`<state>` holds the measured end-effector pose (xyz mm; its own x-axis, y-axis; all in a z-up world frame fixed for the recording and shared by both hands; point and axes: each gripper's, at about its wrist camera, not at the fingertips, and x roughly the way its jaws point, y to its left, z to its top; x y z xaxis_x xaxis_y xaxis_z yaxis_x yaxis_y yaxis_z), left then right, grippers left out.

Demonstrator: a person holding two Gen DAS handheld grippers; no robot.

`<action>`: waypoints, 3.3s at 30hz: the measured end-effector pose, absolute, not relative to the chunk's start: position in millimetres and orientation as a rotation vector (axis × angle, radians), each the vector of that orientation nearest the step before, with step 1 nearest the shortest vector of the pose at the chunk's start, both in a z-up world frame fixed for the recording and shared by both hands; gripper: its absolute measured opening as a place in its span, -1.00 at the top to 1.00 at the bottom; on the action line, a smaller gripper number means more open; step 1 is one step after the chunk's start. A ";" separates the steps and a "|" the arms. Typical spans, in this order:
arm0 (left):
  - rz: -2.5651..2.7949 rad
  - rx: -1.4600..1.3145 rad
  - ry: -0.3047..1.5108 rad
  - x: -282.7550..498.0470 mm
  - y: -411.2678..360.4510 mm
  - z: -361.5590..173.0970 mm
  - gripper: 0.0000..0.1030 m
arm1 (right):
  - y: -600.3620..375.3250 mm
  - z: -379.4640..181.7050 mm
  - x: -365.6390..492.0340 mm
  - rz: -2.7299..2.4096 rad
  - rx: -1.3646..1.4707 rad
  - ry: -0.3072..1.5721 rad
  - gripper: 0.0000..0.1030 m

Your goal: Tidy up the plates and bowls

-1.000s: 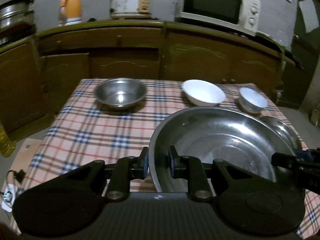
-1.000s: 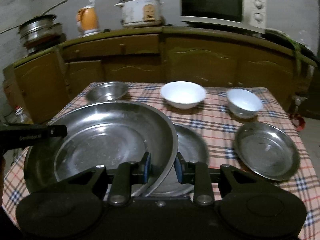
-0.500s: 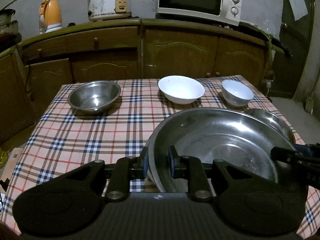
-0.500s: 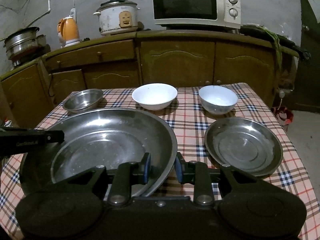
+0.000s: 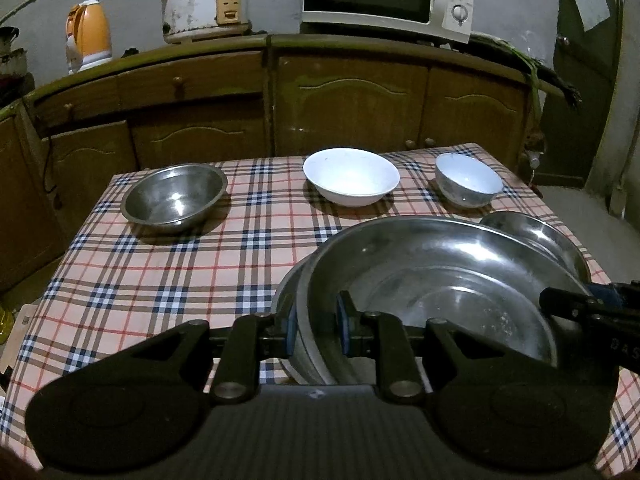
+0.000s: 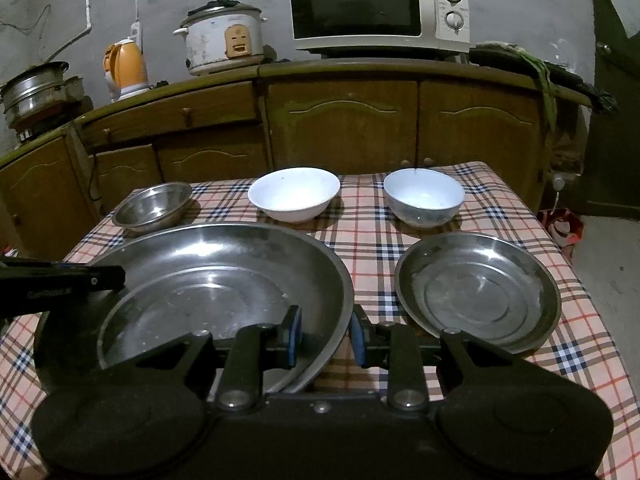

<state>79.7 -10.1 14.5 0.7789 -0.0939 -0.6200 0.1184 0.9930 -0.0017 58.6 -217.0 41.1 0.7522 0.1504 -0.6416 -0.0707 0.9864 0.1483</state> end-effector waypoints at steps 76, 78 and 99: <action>-0.028 0.008 0.765 149.3 6.9 -44.7 0.54 | -192.8 -30.5 149.3 0.131 0.088 0.810 0.36; -0.027 0.008 0.766 151.8 6.7 -47.0 0.54 | -192.4 -33.5 153.1 0.129 0.089 0.813 0.36; -0.018 -0.012 0.748 150.9 14.5 -53.9 0.39 | -196.1 -36.9 151.6 0.116 0.092 0.804 -0.23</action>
<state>150.9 14.5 -53.9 0.7330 -0.0205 -0.6799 0.0119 0.9998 -0.0172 151.6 -196.1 -36.9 0.6883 0.1385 -0.7121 -0.0687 0.9896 0.1260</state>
